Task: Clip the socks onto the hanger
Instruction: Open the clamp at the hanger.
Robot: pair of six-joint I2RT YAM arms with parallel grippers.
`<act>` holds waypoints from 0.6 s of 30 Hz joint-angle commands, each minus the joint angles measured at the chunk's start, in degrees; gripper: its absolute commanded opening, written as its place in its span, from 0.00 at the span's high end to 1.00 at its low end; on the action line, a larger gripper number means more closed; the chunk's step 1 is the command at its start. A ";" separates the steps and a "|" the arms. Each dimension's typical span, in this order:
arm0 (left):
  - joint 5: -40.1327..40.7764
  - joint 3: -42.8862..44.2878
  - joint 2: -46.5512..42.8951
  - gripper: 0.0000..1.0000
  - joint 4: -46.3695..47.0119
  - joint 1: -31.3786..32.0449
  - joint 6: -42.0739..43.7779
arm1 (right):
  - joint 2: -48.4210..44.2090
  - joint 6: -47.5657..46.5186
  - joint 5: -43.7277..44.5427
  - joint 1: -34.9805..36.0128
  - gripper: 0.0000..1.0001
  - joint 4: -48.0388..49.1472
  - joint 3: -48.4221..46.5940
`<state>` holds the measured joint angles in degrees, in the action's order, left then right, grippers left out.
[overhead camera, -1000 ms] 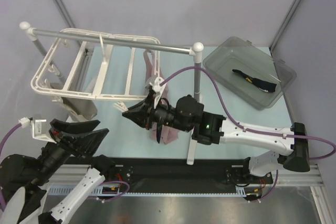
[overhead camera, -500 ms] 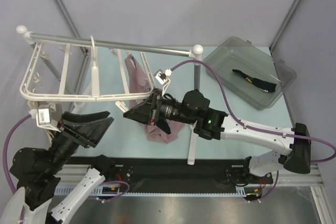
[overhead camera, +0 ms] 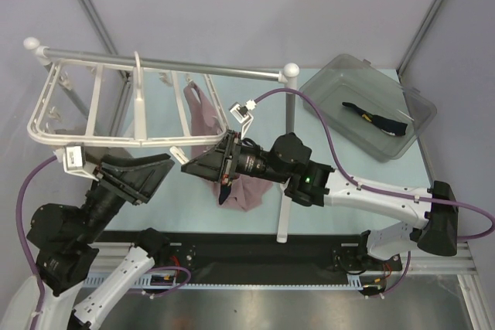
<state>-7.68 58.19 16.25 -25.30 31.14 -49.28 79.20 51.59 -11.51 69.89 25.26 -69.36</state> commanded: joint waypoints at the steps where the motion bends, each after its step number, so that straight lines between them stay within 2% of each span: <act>1: -0.05 -1.06 1.06 0.32 3.41 0.15 -1.79 | 0.17 3.25 -2.91 0.07 1.00 4.63 -0.33; 13: -0.84 -4.49 0.89 0.37 7.89 0.15 -4.25 | 0.17 3.95 -2.91 0.07 1.00 5.15 0.01; 18: -2.60 -4.23 3.00 0.40 7.02 0.24 -4.69 | 0.17 4.13 -2.91 0.16 1.00 5.68 0.02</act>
<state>-8.49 54.33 16.75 -19.16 31.14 -51.66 79.42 53.21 -11.33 69.56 26.20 -69.21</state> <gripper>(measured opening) 0.609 0.184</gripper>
